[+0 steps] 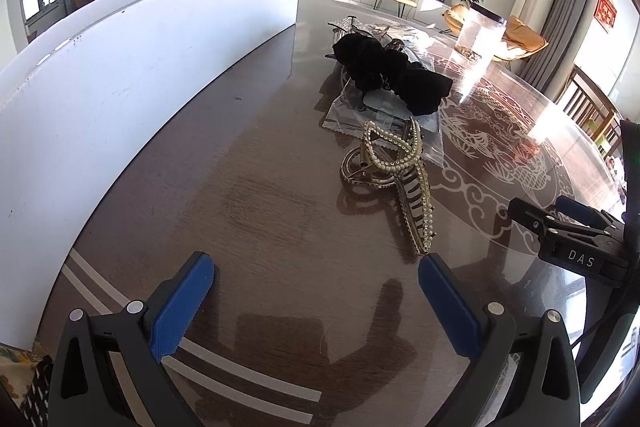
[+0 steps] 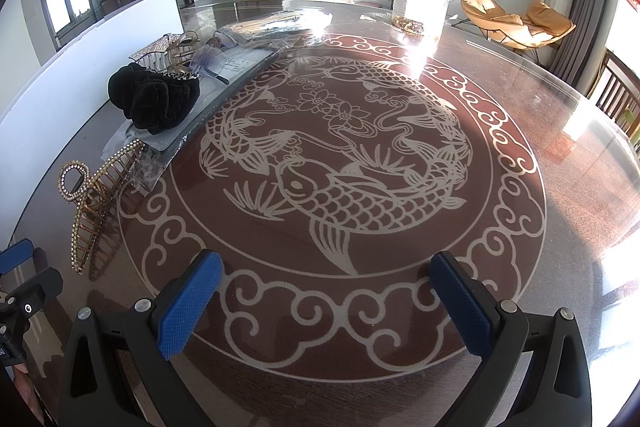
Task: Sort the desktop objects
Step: 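Return both open tools over the table above the remaining objects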
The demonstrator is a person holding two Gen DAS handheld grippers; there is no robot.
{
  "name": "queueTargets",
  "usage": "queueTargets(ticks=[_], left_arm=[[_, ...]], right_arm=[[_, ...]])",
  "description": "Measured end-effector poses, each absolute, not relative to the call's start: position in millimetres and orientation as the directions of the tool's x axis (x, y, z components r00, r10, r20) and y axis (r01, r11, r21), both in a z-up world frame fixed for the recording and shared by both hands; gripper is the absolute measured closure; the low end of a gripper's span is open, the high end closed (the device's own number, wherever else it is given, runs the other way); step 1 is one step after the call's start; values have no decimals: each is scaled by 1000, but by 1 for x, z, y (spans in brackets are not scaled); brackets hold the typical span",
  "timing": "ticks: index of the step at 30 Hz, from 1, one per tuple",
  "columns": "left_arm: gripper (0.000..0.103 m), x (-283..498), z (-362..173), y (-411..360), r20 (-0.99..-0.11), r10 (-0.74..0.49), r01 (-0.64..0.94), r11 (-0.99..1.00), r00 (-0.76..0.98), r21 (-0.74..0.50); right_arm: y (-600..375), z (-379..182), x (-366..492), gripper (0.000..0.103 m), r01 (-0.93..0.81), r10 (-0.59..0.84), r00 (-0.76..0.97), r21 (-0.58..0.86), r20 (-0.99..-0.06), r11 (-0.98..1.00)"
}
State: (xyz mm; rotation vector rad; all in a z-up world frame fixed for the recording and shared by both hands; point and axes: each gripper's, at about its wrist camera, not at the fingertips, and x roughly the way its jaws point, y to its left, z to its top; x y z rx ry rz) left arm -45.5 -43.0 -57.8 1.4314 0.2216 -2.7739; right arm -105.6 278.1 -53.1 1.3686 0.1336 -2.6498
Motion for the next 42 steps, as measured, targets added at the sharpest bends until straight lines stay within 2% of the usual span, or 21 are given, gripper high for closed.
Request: queueTargets(ticks=[4, 9, 17, 20, 26, 35, 42], left_arm=[[0, -46, -58, -40, -815, 41, 71, -992, -578, -101], [0, -45, -57, -44, -811, 68, 69, -989, -580, -132], [0, -34, -52, -84, -766, 167, 171, -925, -621, -340], [0, -32, -51, -85, -756, 191, 164, -916, -627, -367], [0, -36, -51, -66, -775, 179, 109, -947, -606, -304], [0, -34, -44, -53, -752, 241, 15, -949, -613, -316], [0, -78, -50, -20, -783, 209, -73, -976, -586, -206]], right_arm=[[278, -53, -106, 0, 179, -97, -570, -8, -816, -984], [278, -53, -105, 0, 179, -97, -570, -8, -816, -984], [278, -53, -106, 0, 179, -97, -570, -8, -816, -984], [278, -53, -105, 0, 179, -97, -570, -8, -816, -984], [278, -53, -105, 0, 179, -97, -570, -8, -816, -984], [278, -53, -105, 0, 179, -97, -570, -7, -816, -984], [278, -54, -108, 0, 174, -95, -570, -7, -816, -985]])
